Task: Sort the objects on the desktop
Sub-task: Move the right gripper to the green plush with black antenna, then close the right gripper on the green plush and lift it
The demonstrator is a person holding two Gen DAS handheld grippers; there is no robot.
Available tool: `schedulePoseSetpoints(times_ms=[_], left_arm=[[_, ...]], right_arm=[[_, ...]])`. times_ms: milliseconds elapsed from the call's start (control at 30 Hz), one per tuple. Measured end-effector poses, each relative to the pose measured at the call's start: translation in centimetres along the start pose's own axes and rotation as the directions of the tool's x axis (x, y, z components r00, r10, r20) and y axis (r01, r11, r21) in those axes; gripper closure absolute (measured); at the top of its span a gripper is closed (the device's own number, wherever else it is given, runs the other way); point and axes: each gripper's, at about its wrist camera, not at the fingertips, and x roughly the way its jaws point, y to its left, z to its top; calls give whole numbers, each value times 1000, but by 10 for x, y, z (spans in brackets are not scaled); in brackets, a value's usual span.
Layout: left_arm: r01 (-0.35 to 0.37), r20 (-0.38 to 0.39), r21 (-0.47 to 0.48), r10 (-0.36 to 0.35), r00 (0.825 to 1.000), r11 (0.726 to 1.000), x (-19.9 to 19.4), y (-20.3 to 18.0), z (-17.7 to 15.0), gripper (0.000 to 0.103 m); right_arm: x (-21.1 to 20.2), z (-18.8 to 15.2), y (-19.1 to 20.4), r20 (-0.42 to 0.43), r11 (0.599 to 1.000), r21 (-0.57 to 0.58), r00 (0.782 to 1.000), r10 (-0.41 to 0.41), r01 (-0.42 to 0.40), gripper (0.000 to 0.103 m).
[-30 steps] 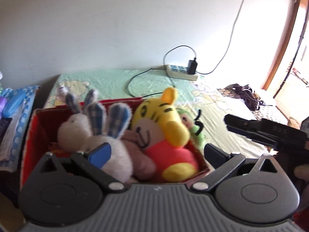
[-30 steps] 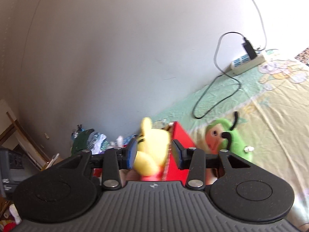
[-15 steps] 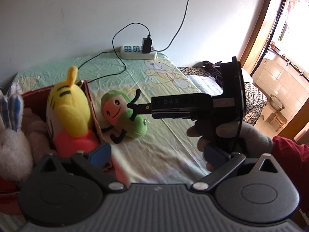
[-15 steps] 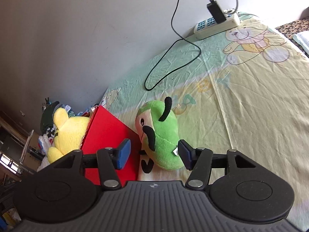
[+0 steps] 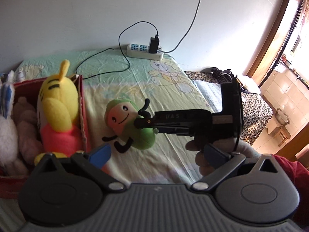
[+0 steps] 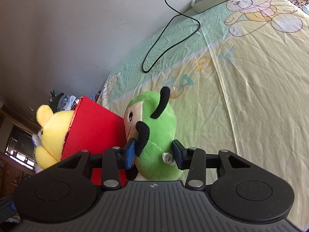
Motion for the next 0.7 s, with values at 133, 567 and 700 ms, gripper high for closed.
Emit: schedulePoseSetpoints(times_ms=[133,567,700], left_arm=[[36,-39,30,-35,999,999,19,-13,-1,1],[127,-198,-52,-135,971,991,87,-17,-12,6],[136,-218,-102,-156,963,985,98,-14,-15,11]], right_arm=[[-41,-24,-17,4,1000,27,1000,5,-5,59],[-133,-63,-59,125,975,219,992,2,-29,54],[-132,-47,-65,177,966,253,984,-2,-44,52]])
